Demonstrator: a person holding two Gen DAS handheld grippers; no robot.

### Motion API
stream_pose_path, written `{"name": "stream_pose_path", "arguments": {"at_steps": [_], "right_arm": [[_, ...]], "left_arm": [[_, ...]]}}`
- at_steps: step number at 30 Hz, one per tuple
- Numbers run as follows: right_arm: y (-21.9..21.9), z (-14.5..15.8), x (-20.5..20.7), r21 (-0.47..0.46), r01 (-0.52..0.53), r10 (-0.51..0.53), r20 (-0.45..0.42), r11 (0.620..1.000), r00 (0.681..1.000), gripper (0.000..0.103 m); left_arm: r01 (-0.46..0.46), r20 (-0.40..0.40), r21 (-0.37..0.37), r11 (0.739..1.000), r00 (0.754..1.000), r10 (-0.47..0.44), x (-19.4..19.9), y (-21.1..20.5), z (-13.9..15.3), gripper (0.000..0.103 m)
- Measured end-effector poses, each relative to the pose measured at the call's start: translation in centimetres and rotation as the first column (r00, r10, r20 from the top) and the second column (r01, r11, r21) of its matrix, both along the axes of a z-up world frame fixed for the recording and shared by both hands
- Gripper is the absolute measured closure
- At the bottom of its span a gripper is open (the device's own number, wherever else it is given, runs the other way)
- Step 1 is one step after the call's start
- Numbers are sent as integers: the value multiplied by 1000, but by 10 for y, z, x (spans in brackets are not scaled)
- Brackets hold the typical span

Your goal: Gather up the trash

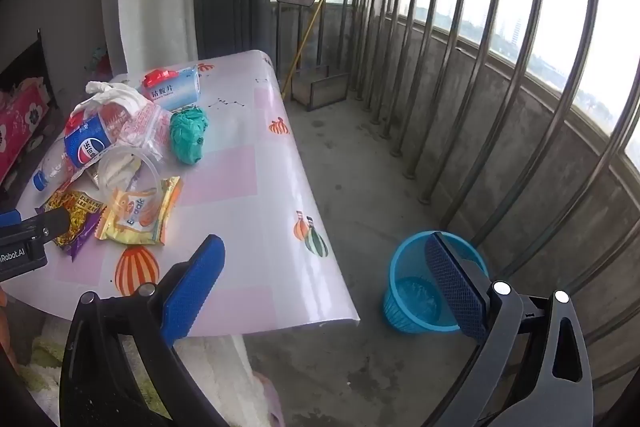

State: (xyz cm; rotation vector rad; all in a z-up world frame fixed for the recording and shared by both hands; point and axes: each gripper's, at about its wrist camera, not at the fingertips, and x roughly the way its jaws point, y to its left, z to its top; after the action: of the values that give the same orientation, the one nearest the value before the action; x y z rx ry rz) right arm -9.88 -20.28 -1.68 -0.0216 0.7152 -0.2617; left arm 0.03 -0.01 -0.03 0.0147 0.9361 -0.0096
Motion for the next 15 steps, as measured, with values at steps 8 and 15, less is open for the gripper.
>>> {"name": "stream_pose_path", "arguments": {"at_steps": [8, 15], "right_arm": [[13, -31, 11, -13, 20, -20, -28, 1000, 999, 8], [6, -28, 10, -8, 30, -30, -44, 1000, 999, 8]], "left_arm": [[-2, 8, 8, 1000, 1000, 2, 1, 0, -1, 6], [-6, -2, 6, 1000, 1000, 6, 1, 3, -5, 6]]}}
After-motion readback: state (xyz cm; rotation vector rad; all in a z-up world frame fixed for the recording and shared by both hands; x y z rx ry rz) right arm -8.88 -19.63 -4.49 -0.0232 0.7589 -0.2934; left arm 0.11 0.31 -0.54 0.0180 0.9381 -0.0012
